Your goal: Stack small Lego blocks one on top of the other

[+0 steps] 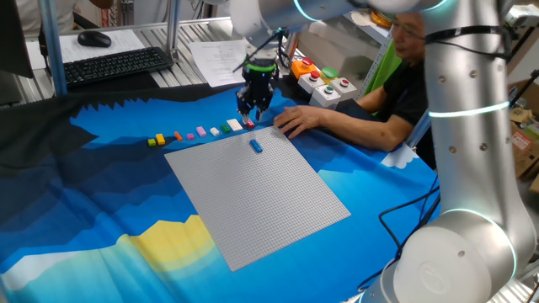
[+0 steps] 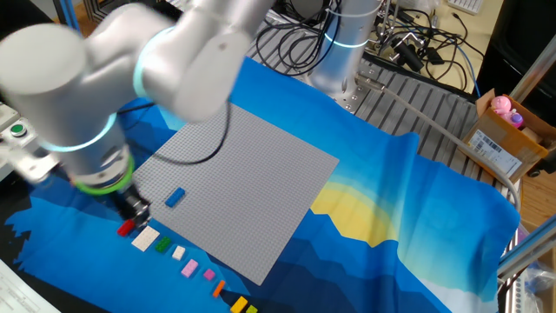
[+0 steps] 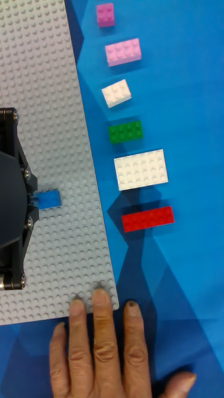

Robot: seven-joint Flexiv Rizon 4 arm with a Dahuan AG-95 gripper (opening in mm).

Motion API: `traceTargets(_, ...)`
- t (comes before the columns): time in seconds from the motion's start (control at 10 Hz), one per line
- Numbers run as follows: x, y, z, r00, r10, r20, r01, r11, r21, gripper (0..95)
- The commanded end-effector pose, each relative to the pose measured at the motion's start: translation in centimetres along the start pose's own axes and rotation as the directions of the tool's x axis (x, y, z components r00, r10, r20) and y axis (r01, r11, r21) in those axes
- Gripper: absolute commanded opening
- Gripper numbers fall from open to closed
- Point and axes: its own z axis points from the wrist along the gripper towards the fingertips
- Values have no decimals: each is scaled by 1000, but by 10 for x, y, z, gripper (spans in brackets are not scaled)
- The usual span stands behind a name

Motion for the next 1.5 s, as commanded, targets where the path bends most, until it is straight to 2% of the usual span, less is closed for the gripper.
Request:
traceTargets(0.1,6,0,1,1000,5,13,-5,1000,6,380)
traceTargets(0.6,1,-5,12,1000,-9,23,9,1000,1,380)
traceTargets(1.0,3,-4,12,1000,-4,23,4,1000,2,380)
traceTargets(1.2,9,4,0,1000,18,3,-18,1000,-4,380)
traceTargets(1.3,20,15,-6,999,53,-7,-53,999,-9,380)
traceTargets(1.5,35,27,-9,996,86,-11,-87,996,-10,380)
